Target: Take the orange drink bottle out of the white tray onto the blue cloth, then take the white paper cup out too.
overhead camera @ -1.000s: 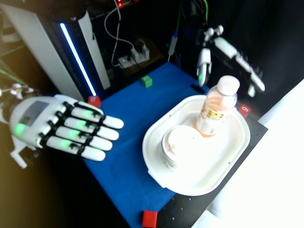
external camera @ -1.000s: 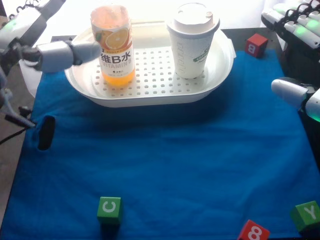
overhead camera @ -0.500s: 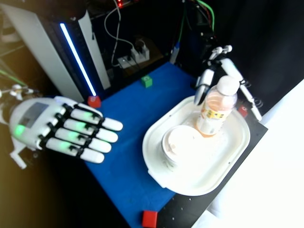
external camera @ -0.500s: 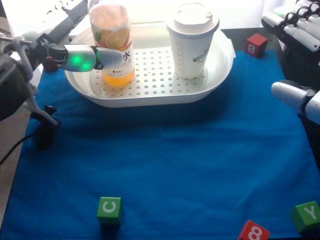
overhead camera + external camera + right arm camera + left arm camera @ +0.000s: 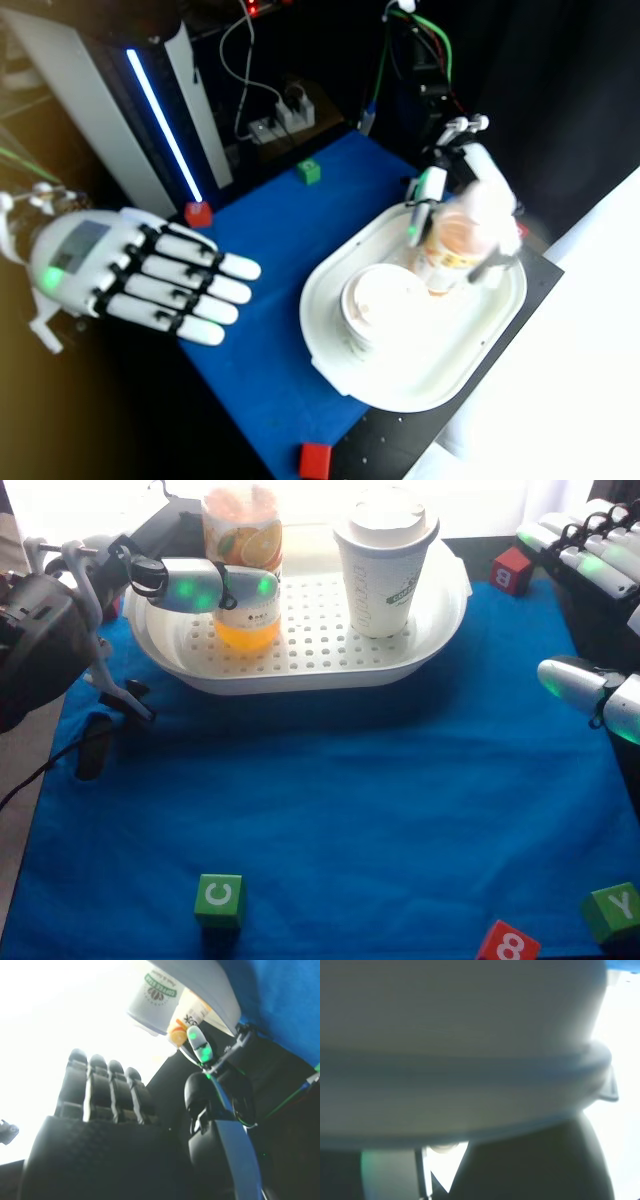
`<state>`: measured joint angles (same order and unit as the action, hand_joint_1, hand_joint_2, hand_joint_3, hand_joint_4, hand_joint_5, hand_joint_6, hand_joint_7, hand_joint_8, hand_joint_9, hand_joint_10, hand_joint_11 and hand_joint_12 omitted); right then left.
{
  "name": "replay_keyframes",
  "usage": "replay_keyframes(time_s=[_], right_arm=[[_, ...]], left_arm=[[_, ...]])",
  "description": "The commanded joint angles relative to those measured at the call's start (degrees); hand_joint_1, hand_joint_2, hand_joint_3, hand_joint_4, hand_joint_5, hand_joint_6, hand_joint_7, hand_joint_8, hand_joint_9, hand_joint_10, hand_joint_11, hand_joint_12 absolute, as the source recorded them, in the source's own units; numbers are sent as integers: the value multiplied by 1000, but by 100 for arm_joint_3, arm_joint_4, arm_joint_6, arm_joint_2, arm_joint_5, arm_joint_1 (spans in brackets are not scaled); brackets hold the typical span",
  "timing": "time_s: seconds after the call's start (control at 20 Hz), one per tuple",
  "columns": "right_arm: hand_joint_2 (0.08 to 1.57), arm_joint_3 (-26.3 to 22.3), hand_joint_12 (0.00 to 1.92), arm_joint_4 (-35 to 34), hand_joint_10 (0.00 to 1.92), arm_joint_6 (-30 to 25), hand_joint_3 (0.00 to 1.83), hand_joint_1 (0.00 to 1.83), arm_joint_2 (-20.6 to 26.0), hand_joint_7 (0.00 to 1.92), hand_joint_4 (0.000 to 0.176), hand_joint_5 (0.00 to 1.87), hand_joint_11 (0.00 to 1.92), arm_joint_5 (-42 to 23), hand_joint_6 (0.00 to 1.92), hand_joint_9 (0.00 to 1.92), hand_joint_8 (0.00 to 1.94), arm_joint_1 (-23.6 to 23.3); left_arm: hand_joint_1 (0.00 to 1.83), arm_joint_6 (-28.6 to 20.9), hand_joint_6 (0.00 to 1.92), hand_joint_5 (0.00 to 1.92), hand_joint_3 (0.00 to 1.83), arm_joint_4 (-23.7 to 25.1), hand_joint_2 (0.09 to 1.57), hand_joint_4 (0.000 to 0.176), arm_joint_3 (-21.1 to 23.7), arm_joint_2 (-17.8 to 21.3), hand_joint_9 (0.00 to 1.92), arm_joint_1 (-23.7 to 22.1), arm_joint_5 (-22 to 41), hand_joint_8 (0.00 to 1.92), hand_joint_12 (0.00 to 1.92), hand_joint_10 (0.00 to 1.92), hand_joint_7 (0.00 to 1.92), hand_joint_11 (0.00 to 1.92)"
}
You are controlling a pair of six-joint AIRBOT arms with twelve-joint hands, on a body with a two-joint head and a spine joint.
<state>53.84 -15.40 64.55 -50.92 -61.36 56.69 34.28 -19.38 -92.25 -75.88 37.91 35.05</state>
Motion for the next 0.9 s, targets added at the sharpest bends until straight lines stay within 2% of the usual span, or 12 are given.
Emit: replay_keyframes(time_s=[0.0, 0.05, 0.15, 0.25, 0.3, 0.35, 0.4, 0.45, 0.55, 0.7, 0.75, 0.85], right_arm=[[1409, 24, 0, 47, 0, 3, 3, 253, 0, 0, 0, 0, 0, -727, 0, 0, 0, -23], [1410, 21, 0, 42, 0, 1, 3, 253, 0, 0, 0, 0, 0, -727, 0, 0, 0, -14], [1415, 14, 0, 23, 0, -8, 5, 226, -1, 0, 0, 0, 0, -727, 0, 0, 0, 16], [1417, 14, 0, -2, 0, -35, 4, 241, -19, 0, 0, 0, 0, -727, 0, 0, 0, 43], [1427, 13, 0, -11, 0, -48, 7, 261, -28, 0, 0, 0, 0, -727, 0, 0, 0, 53], [1425, 13, 0, -12, 0, -53, 6, 262, -42, 0, 0, 0, 0, -727, 0, 0, 0, 58], [1425, 13, 0, -16, 0, -57, 5, 266, -49, 0, 0, 0, 0, -727, 0, 0, 0, 61], [1422, 13, 0, -18, 0, -61, 4, 205, -57, 0, 0, 0, 0, -727, 0, 0, 0, 62], [1410, 16, 0, -18, 0, -78, 0, 186, -77, 0, 0, 0, 0, -727, 0, 0, 0, 62], [1410, 16, 0, -19, 0, -106, 0, 250, -78, 0, 0, 0, 0, -727, 0, 0, 0, 62], [1407, 16, 0, -36, 0, -123, 0, 268, -78, 0, 0, 0, 0, -727, 0, 0, 0, 62], [1402, 17, 0, -50, 0, -124, 0, 265, -78, 0, 0, 0, 0, -727, 0, 0, 0, 62]], left_arm=[[922, -138, 967, 668, 0, 74, 1080, 56, 39, 42, 456, -54, 829, 1020, 1918, 1438, 607, 323], [904, -158, 875, 621, 0, 116, 1050, 17, 86, 86, 458, -55, 906, 1035, 1889, 1444, 589, 316], [935, -162, 687, 577, 0, 237, 1033, 0, 306, 275, 493, -55, 1241, 978, 1789, 1366, 541, 417], [962, -162, 627, 605, 0, 395, 1038, 0, 578, 488, 613, -55, 1693, 951, 1735, 1343, 663, 549], [990, -164, 711, 608, 17, 488, 1102, 0, 717, 585, 377, -55, 1924, 920, 1880, 1335, 556, 243], [943, -174, 1178, 740, 42, 667, 1172, 133, 923, 735, 136, -56, 2237, 899, 1913, 1311, 450, 48], [915, -187, 1073, 441, 33, 806, 1169, 62, 1079, 850, 62, -54, 2451, 926, 1919, 1354, 335, 9], [926, -233, 921, 299, 27, 961, 1178, 0, 1243, 975, 219, -14, 2716, 1011, 1920, 1414, 315, 185], [929, -301, 878, 252, 14, 1102, 1174, 0, 1675, 1299, 346, 293, 3373, 1101, 1895, 1479, 327, 324], [894, -251, 868, 226, 18, 1192, 1191, 0, 2245, 1647, 344, 700, 3973, 1148, 1842, 1472, 321, 268], [872, -147, 830, 225, 18, 1197, 1228, 0, 2527, 1784, 221, 879, 4204, 1031, 1711, 1241, 275, 115], [873, -96, 801, 257, 11, 1262, 1249, 0, 2855, 1915, 210, 1122, 4392, 969, 1697, 1170, 258, 47]])
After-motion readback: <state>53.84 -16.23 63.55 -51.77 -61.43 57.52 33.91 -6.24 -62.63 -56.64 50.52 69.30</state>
